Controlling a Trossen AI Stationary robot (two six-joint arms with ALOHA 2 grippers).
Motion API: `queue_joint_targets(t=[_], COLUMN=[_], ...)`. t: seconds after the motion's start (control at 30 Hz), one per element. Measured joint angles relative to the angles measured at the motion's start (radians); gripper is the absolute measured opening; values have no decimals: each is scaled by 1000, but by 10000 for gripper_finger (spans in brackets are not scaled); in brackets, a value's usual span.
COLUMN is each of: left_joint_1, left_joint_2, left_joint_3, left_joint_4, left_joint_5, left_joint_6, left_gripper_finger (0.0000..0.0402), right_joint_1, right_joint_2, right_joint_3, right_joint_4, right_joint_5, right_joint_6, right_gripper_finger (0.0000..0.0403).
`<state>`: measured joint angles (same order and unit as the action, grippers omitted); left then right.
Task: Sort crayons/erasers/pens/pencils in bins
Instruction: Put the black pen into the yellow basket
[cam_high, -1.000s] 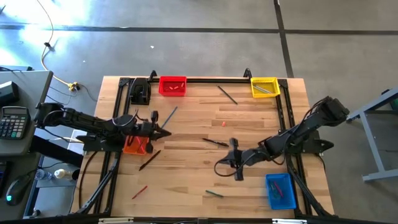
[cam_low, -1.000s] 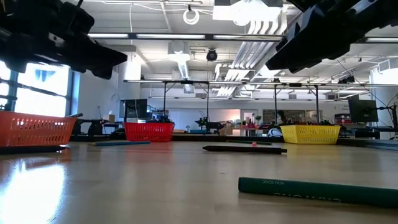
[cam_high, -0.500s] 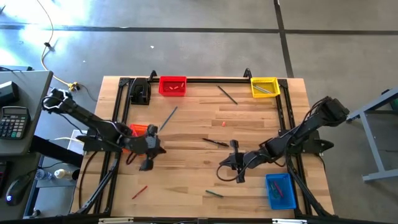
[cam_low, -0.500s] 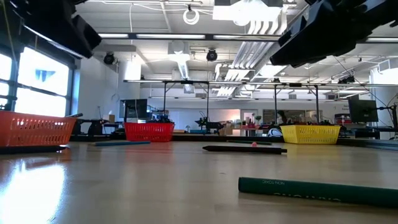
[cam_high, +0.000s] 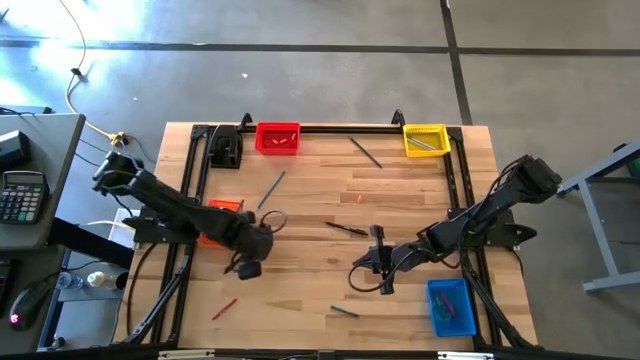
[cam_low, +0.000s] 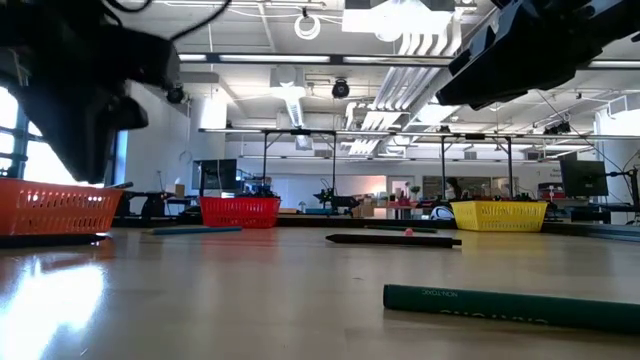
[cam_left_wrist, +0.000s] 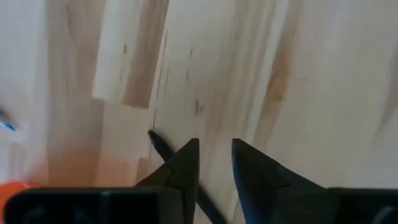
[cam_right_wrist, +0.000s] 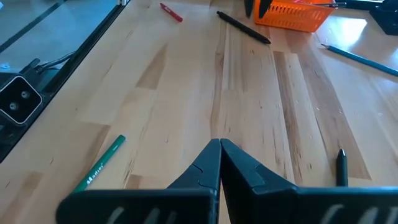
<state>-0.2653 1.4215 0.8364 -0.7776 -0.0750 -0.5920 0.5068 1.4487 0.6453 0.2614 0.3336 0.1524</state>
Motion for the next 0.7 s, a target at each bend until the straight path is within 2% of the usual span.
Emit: queue_joint_targets(t=[0.3, 0.7], left_joint_1=[118, 161], left_joint_2=[104, 141], left_joint_3=[0, 0], left_joint_4=[-12, -37], left_joint_5=[19, 48], left_joint_6=[17, 51], left_gripper_finger=[141, 145], right_joint_1=[0, 0], right_joint_2=[0, 0], right_joint_3=[0, 0], right_joint_4=[-2, -3], right_joint_5=[0, 0], right_joint_6=[-3, -2], right_gripper_finger=[0, 0])
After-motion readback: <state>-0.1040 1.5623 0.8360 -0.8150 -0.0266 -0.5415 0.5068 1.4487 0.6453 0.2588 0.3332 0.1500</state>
